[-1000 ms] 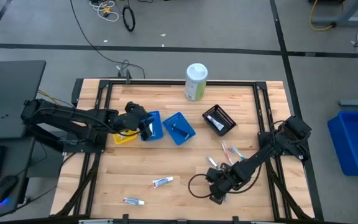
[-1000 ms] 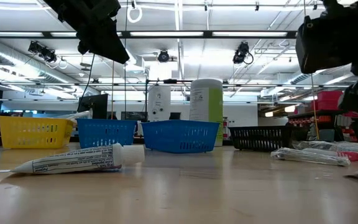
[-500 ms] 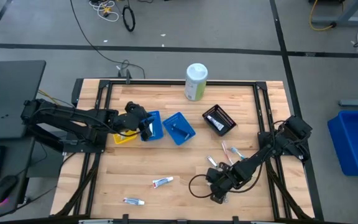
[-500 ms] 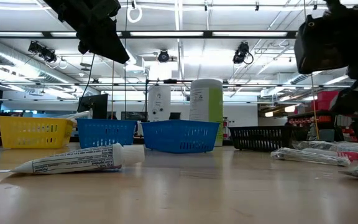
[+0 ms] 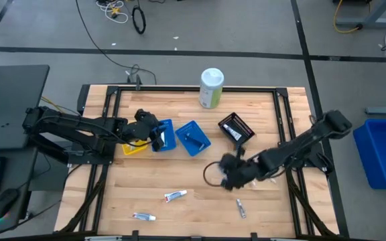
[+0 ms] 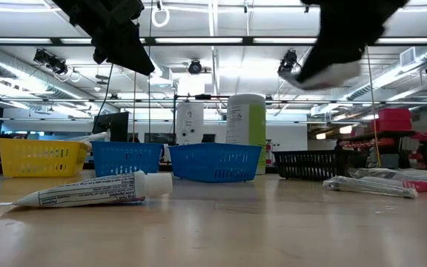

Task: Pick & Place Travel size toiletries
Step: Put the white toothpaste into the black bin, then put the red toothbrush into the yellow bin

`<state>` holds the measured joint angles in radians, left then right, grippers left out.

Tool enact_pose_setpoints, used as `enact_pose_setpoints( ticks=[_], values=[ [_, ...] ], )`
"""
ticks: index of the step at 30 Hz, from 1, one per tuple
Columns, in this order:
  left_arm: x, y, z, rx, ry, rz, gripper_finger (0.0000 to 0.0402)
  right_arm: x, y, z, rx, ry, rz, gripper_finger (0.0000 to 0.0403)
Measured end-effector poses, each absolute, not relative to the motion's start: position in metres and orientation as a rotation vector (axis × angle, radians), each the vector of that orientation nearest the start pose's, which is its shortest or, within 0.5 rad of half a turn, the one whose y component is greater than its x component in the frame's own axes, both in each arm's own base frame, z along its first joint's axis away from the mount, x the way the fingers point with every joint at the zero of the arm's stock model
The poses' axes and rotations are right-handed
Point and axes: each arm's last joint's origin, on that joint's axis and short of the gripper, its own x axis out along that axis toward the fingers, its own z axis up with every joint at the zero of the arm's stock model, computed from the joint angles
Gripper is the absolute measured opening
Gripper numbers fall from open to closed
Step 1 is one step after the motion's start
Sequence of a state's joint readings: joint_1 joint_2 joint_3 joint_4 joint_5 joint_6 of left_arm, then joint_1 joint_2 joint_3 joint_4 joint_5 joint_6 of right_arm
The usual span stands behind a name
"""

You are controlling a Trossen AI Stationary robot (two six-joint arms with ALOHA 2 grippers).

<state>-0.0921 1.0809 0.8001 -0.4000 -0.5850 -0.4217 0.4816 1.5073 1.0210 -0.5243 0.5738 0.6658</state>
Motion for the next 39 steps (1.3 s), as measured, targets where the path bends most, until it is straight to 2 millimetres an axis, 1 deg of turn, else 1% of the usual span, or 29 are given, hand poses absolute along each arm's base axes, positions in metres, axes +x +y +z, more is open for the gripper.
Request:
enact_pose_setpoints(
  ticks=[2,4,5,7,9,12,14,16,19,24,26,28,31,33,37,39],
  values=[
    [0.220,-0.004,0.269,-0.172,0.531,0.598,0.0116,0.267,0.110,0.239,-0.040,0.700,-0.489,0.0039],
    [0.220,-0.004,0.268,-0.171,0.532,0.599,0.0116,0.267,0.095,0.246,-0.159,0.626,-0.629,0.0039],
    [0.220,-0.004,0.269,-0.172,0.531,0.600,0.0116,0.267,0.087,0.247,-0.213,0.614,-0.690,0.0039],
    [0.220,-0.004,0.269,-0.171,0.531,0.599,0.0116,0.268,0.069,0.243,-0.275,0.648,-0.764,0.0039],
    [0.220,-0.004,0.269,-0.172,0.532,0.600,0.0116,0.268,0.050,0.236,-0.259,0.712,-0.796,0.0039],
    [0.220,-0.004,0.269,-0.172,0.531,0.599,0.0116,0.266,0.024,0.217,-0.200,0.825,-0.813,0.0039],
    [0.220,-0.004,0.269,-0.172,0.532,0.600,0.0116,0.259,0.008,0.204,-0.211,0.877,-0.868,0.0039],
    [0.220,-0.004,0.268,-0.171,0.532,0.600,0.0116,0.253,-0.006,0.192,-0.202,0.893,-0.933,0.0039],
    [0.220,-0.004,0.268,-0.171,0.532,0.600,0.0116,0.243,-0.022,0.174,-0.162,0.944,-0.965,0.0039],
    [0.220,-0.004,0.269,-0.171,0.531,0.600,0.0116,0.232,-0.035,0.146,-0.106,0.974,-0.901,0.0042],
    [0.220,-0.004,0.269,-0.171,0.531,0.600,0.0116,0.229,-0.038,0.139,-0.097,0.967,-0.880,0.0050],
    [0.220,-0.004,0.269,-0.171,0.531,0.600,0.0116,0.227,-0.041,0.136,-0.084,0.960,-0.882,0.0063],
    [0.220,-0.004,0.269,-0.171,0.531,0.600,0.0116,0.227,-0.044,0.137,-0.070,0.973,-0.883,0.0093],
    [0.220,-0.004,0.269,-0.171,0.532,0.601,0.0116,0.230,-0.045,0.141,-0.067,0.980,-0.879,0.0117],
    [0.220,-0.004,0.269,-0.171,0.532,0.600,0.0116,0.237,-0.044,0.156,-0.071,1.011,-0.868,0.0166],
    [0.220,-0.004,0.269,-0.171,0.531,0.600,0.0116,0.244,-0.043,0.167,-0.037,1.011,-0.852,0.0186]
  ],
)
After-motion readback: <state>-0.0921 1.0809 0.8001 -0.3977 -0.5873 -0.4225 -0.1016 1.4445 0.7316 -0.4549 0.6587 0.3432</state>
